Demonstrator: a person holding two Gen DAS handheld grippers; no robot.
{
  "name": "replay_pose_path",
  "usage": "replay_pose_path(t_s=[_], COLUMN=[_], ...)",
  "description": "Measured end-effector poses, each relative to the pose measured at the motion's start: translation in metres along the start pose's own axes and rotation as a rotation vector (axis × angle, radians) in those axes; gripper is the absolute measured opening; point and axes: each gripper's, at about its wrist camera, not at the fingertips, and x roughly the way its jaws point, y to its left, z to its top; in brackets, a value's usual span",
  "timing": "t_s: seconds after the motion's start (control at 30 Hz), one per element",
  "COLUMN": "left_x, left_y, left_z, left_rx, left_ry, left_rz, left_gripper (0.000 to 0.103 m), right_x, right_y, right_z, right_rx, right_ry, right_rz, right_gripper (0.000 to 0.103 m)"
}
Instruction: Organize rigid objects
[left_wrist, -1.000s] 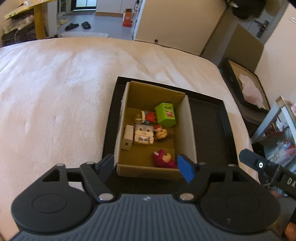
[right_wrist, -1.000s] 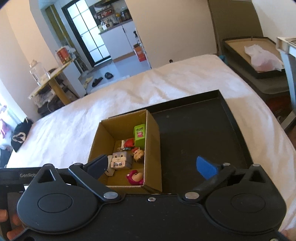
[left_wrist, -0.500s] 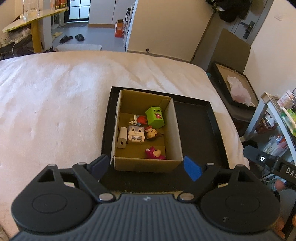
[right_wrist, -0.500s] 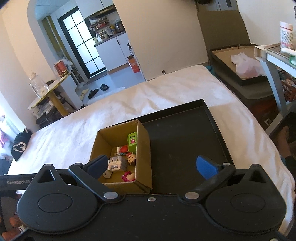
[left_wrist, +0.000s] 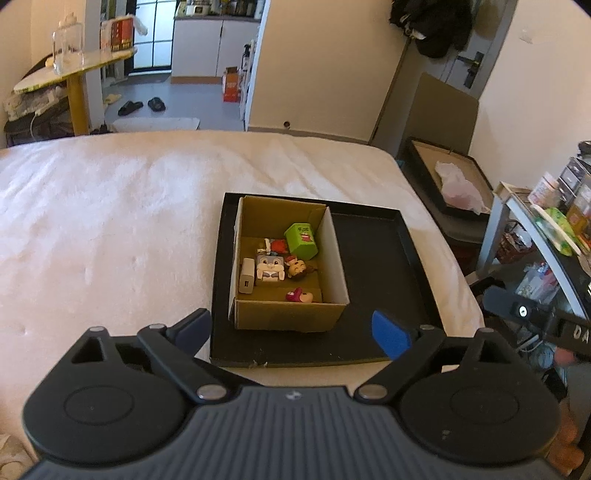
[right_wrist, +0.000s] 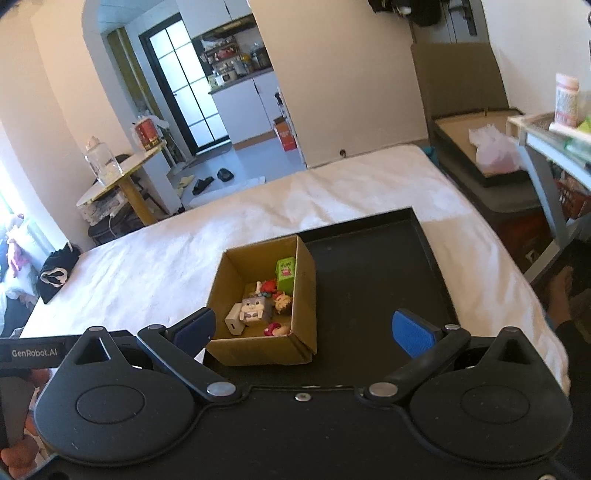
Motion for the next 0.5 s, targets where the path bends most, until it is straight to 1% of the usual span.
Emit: replay_pose_path(t_s=[0.17, 0.27, 0.33, 0.43, 0.5], left_x=[-0.02, -0.031, -0.041, -0.055, -0.062], left_y=[-0.002, -0.001, -0.001, -0.004, -0.005], left_z=[-0.002, 0.0, 0.001, -0.001, -0.002], left_rx=[0.024, 0.021, 0.022, 0.045, 0.041], left_ry=[-0.027, -0.042, -0.06, -0.086, -0.101], left_rz=[0.021, 0.013, 0.014, 0.025, 0.025], left_gripper=[0.096, 0.096, 0.098, 0.099, 0.1], right_x=[-0.01, -0.012, -0.014, -0.025, -0.032], right_y=[0.012, 0.014, 0.015, 0.017, 0.019], right_z=[0.006, 0.008, 0.01, 0.011, 0.013], right_rx=[-0.024, 0.003, 0.021, 0.038, 0.05], right_ry=[0.007, 0.028, 0.037, 0.016, 0.005], right_rz=[0.026, 0.052, 0.03, 0.033, 0.036], right_gripper=[0.103, 0.103, 0.103, 0.103, 0.103])
